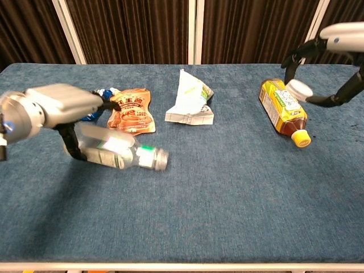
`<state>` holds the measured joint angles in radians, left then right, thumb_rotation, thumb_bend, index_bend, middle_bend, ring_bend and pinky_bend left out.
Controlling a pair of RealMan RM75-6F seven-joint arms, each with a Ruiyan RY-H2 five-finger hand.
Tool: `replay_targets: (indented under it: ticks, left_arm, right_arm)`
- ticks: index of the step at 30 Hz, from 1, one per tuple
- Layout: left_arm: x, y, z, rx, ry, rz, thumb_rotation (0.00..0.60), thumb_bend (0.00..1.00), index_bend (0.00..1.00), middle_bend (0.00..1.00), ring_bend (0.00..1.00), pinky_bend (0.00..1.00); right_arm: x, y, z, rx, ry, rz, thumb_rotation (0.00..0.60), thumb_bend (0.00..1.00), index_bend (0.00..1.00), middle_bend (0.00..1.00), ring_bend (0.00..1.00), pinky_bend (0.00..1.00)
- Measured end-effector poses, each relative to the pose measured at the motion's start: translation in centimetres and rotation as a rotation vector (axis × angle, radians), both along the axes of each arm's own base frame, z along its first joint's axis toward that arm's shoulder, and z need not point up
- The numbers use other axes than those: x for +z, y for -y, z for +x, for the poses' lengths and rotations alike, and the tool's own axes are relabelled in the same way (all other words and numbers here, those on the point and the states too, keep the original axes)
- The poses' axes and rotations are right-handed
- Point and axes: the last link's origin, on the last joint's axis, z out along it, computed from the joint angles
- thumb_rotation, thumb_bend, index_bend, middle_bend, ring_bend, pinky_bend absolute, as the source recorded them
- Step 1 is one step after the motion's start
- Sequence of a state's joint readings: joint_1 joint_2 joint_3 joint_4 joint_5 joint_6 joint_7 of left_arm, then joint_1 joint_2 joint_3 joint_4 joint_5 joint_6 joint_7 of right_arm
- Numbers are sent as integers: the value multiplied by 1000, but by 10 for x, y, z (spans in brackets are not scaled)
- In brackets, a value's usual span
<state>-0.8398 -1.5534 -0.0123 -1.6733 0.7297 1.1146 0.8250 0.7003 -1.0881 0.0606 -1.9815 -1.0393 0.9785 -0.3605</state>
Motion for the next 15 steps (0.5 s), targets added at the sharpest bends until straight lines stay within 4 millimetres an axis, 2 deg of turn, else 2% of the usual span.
replay_targets:
  ticks: [4,8,15]
  left_arm:
    - [22,1,-7,32,78,46,600,41,91,87,35,115]
    - [56,1,-24,68,163,128,600,40,92,87,35,112]
    - [100,12,-56,86,331,304,600,41,92,87,35,107]
  right_arm:
    - [-18,3,-6,8,-30,37,600,304,437,123,0,0]
    - [-44,9,-12,30,-80,69,600,300,416,113,0,0]
    - [-94,20,-22,85,-181,88,600,250,287,96,0,0]
